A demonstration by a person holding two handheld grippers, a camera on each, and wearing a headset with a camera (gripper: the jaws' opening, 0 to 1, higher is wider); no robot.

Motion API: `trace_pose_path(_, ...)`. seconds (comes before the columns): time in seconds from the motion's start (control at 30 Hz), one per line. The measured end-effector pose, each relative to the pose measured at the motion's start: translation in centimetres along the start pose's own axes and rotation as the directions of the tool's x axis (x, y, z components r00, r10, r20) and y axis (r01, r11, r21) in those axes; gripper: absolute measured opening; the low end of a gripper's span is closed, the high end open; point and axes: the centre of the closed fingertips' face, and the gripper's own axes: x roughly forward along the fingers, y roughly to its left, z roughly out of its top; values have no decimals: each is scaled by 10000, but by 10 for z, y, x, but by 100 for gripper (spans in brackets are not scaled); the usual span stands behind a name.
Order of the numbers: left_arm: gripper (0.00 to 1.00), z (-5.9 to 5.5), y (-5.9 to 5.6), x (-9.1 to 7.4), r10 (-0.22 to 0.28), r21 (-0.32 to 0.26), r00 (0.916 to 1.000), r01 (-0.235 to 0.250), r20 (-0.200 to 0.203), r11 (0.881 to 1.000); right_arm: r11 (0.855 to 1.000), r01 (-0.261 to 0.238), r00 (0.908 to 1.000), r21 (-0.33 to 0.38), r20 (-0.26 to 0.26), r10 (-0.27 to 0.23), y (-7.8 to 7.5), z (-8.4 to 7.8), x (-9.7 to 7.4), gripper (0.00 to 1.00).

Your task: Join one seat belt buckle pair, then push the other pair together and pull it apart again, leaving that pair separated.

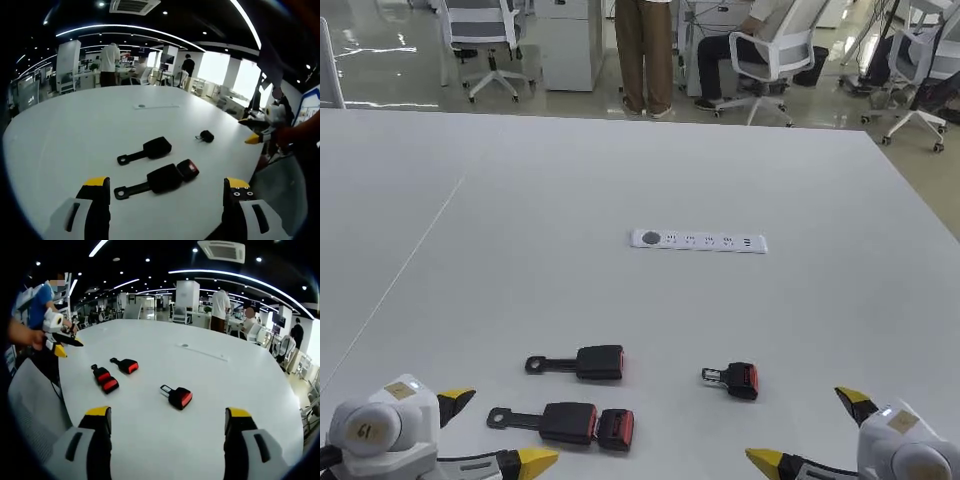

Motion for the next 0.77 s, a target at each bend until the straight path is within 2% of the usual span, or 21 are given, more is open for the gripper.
trace_pose_path(0.47,98,-2,-5,-1,-24,5,10000,24,80,10000,9991,271,9996,321,-44,-270,-5,-11,-12,95)
trace_pose_path(0.77,99,-3,-10,-4,-15,129,10000,15,46,9999,9981,366,9993,495,57,-369,-6,-10,-15,95)
